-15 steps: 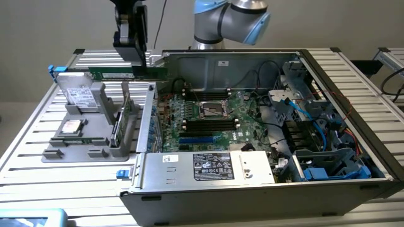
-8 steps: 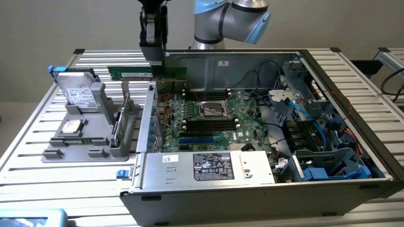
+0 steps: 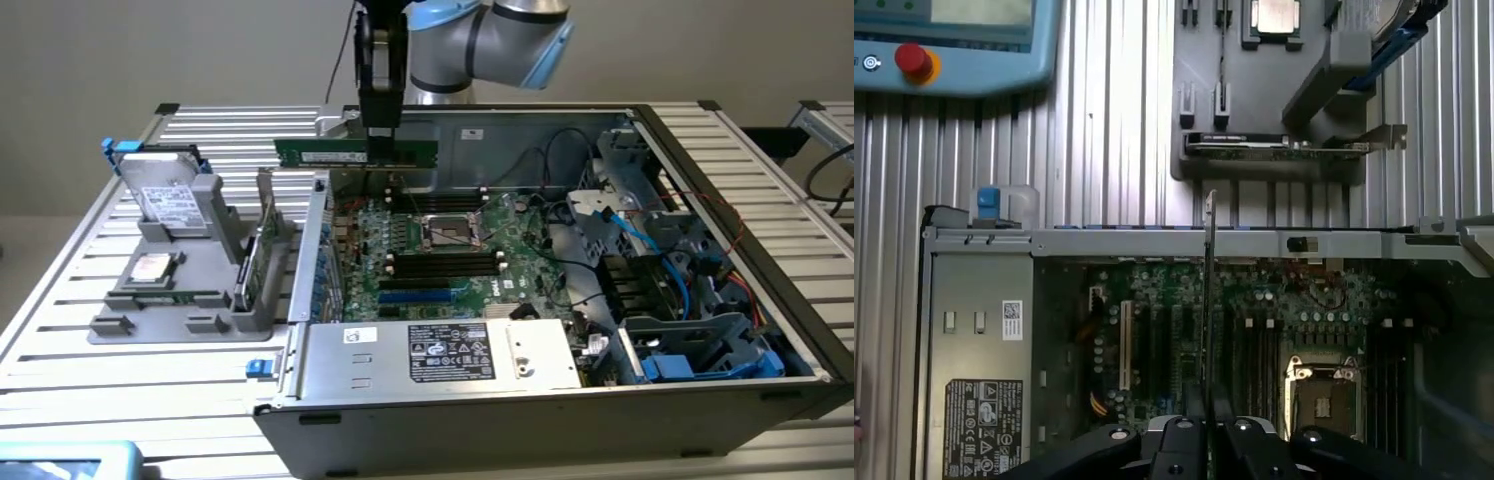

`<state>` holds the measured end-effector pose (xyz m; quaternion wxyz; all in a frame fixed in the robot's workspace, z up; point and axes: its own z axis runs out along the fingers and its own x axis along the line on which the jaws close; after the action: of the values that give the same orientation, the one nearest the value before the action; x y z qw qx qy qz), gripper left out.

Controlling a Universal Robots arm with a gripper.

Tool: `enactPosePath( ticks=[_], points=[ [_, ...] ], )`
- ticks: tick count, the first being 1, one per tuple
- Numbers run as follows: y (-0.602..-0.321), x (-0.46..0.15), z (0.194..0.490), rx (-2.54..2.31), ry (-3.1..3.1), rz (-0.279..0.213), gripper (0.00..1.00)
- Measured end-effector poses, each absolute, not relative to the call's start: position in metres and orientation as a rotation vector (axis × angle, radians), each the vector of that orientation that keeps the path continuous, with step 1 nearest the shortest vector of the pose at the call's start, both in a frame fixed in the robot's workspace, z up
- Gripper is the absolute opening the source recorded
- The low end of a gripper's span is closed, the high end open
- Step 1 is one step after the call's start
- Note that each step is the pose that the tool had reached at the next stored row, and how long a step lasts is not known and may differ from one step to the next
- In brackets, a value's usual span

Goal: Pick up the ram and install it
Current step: 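Pick up the ram and move it above insertion slot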

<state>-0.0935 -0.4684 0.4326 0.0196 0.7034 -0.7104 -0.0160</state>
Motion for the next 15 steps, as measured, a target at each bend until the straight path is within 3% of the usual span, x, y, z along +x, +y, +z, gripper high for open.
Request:
enactPosePath(
  ticks=[15],
  points=[
    [-0.453,-0.037,0.427,2.183,-2.204,-0.05,0.14]
  ],
)
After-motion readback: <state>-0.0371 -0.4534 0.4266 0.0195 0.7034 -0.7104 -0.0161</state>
